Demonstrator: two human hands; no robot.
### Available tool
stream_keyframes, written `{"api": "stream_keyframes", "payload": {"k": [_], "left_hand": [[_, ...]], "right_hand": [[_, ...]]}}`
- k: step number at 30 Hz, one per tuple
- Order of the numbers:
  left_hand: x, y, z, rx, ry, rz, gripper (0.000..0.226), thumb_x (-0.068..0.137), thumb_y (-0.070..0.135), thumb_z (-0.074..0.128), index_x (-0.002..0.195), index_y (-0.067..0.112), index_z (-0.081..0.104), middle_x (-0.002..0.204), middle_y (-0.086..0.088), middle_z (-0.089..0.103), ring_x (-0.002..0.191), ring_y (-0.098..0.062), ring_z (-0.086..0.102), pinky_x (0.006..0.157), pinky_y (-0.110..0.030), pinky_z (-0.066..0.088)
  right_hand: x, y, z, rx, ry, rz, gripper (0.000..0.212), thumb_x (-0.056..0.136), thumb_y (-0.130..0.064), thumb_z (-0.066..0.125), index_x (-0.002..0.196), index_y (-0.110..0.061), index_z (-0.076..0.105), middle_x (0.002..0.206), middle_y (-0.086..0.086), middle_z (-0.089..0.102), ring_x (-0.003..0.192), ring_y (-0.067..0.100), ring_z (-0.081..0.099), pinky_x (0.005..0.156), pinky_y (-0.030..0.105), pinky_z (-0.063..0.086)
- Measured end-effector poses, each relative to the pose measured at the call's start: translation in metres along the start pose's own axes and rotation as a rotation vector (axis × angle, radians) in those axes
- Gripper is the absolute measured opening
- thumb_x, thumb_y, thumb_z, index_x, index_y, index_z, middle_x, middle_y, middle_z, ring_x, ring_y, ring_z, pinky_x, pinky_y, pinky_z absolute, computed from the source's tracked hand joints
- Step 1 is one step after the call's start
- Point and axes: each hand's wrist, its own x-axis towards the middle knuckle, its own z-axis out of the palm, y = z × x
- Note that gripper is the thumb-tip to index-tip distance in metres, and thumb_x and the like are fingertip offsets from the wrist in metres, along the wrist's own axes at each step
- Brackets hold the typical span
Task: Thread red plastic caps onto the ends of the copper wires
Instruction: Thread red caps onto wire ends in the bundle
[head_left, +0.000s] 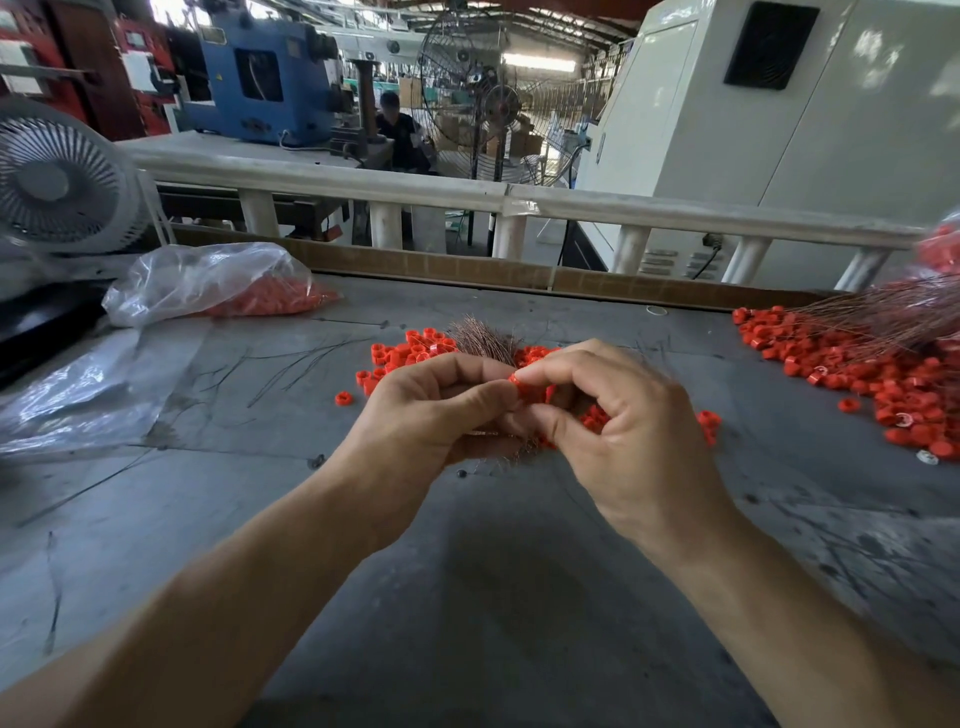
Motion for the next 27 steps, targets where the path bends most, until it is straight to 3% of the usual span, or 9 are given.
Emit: {"api": "stream_keyframes", "payload": {"k": [3,8,18,23,27], "left_hand": [[-0.0009,-0.0002,0.0018,-0.049,-0.013,-0.041,0.023,0.078,0.021,0.075,0.096,0.007,0.072,0.09,-0.017,0.07,0.084,-0.024,0.069,0.077,-0.031,0.06],[-0.0015,0.0011,0.0031,-0.132,-0.057,-0.125,0.016,0.085,0.018,0.071,0.099,0.009,0.072,0.093,-0.014,0.07,0.085,-0.02,0.067,0.079,-0.031,0.06],[-0.0023,0.0032,0.0027,-0.11,-0.059,-0.127,0.018,0.084,0.021,0.07,0.096,0.007,0.074,0.093,-0.012,0.07,0.082,-0.017,0.066,0.07,-0.027,0.059],[-0.0021,0.0,0.0043,-0.041,-0.023,-0.089,0.021,0.082,0.024,0.07,0.093,0.006,0.073,0.089,-0.014,0.067,0.079,-0.019,0.064,0.069,-0.027,0.058],[-0.0018,-0.0002,0.0049,-0.013,-0.021,-0.082,0.024,0.076,0.027,0.073,0.09,0.008,0.076,0.091,-0.014,0.069,0.081,-0.019,0.063,0.071,-0.028,0.056]], "right_hand": [[-0.0014,-0.0012,0.005,-0.109,0.03,-0.015,0.019,0.081,-0.016,0.085,0.097,-0.019,0.074,0.093,-0.011,0.065,0.087,0.006,0.06,0.078,0.023,0.049],[-0.0029,-0.0008,0.0099,-0.203,0.099,-0.066,0.015,0.082,-0.011,0.08,0.095,-0.016,0.072,0.095,-0.007,0.064,0.09,0.014,0.061,0.077,0.038,0.053],[-0.0027,-0.0004,0.0055,-0.212,0.029,-0.077,0.013,0.088,-0.017,0.077,0.097,-0.018,0.069,0.097,-0.009,0.062,0.092,0.01,0.059,0.08,0.031,0.051],[-0.0026,-0.0031,0.006,-0.253,0.019,-0.07,0.016,0.086,-0.025,0.08,0.095,-0.021,0.067,0.094,-0.012,0.061,0.09,0.01,0.058,0.079,0.031,0.05],[-0.0033,-0.0028,0.007,-0.261,0.041,-0.07,0.013,0.086,-0.021,0.078,0.093,-0.021,0.066,0.093,-0.011,0.06,0.09,0.012,0.058,0.079,0.034,0.051]]}}
